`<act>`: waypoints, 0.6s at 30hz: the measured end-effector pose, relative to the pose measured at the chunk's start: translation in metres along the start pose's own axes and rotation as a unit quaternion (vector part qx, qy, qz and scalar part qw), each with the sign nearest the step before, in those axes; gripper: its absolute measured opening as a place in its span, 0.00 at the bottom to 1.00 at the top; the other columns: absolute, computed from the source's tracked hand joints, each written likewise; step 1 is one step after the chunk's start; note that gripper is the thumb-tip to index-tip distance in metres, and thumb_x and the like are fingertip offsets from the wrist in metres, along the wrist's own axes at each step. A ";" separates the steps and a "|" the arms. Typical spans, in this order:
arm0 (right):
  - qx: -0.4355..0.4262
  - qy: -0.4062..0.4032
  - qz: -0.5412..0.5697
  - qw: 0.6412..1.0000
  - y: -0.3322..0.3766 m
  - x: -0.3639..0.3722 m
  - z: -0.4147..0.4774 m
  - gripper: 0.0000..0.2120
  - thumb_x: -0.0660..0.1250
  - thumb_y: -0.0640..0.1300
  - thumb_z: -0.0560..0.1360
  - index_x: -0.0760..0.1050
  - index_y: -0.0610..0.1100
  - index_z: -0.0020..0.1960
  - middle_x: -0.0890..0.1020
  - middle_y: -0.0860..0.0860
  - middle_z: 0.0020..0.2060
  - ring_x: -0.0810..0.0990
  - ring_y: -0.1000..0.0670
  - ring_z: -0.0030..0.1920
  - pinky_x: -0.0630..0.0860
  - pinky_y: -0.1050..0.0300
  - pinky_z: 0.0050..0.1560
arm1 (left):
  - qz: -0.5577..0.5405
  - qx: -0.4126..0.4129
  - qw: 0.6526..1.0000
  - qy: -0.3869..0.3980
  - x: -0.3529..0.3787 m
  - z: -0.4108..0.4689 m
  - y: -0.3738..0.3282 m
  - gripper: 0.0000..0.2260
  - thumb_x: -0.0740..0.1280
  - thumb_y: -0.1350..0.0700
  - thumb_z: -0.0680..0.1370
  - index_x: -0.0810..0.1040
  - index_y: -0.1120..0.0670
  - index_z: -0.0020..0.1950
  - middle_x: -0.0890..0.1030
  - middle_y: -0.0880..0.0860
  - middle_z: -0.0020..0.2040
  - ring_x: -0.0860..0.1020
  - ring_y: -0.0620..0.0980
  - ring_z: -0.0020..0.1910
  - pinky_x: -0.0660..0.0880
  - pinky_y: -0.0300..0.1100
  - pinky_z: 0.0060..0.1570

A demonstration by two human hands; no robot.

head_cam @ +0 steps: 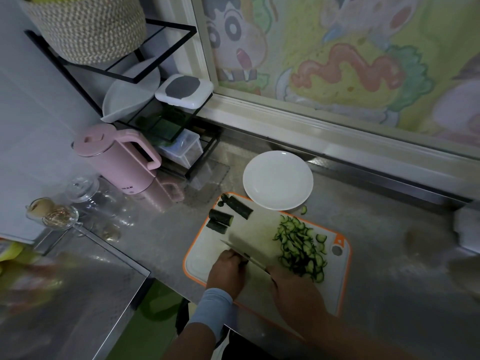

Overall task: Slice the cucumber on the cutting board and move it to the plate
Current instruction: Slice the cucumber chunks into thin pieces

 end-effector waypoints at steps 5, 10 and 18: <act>0.002 -0.013 0.034 0.999 0.000 0.001 -0.001 0.17 0.53 0.51 0.81 0.70 0.55 0.68 0.83 0.52 0.48 0.81 0.51 0.44 0.70 0.59 0.39 | -0.005 -0.004 1.000 0.003 0.000 0.000 -0.001 0.14 0.58 0.57 0.80 0.78 0.50 0.61 0.75 0.48 0.62 0.73 0.49 0.58 0.71 0.38 0.55; -0.017 -0.001 -0.003 1.000 -0.007 0.016 0.007 0.09 0.62 0.48 0.78 0.75 0.53 0.57 0.82 0.53 0.39 0.80 0.54 0.35 0.69 0.61 0.32 | -0.005 -0.004 1.000 -0.001 0.000 0.000 0.000 0.13 0.59 0.56 0.80 0.79 0.50 0.60 0.76 0.47 0.60 0.73 0.48 0.56 0.72 0.37 0.53; -0.026 -0.009 -0.054 0.998 0.013 0.028 0.029 0.14 0.55 0.49 0.69 0.71 0.52 0.54 0.83 0.55 0.36 0.82 0.56 0.33 0.74 0.65 0.28 | -0.006 -0.006 1.000 -0.003 -0.001 -0.001 0.001 0.13 0.58 0.56 0.80 0.79 0.49 0.59 0.76 0.47 0.60 0.73 0.48 0.56 0.70 0.35 0.53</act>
Point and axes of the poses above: each hand's wrist, its own z-axis towards the middle knuckle, its own x-axis out of the palm, y = z × x, the point moved 3 cm from there along z, towards the middle knuckle
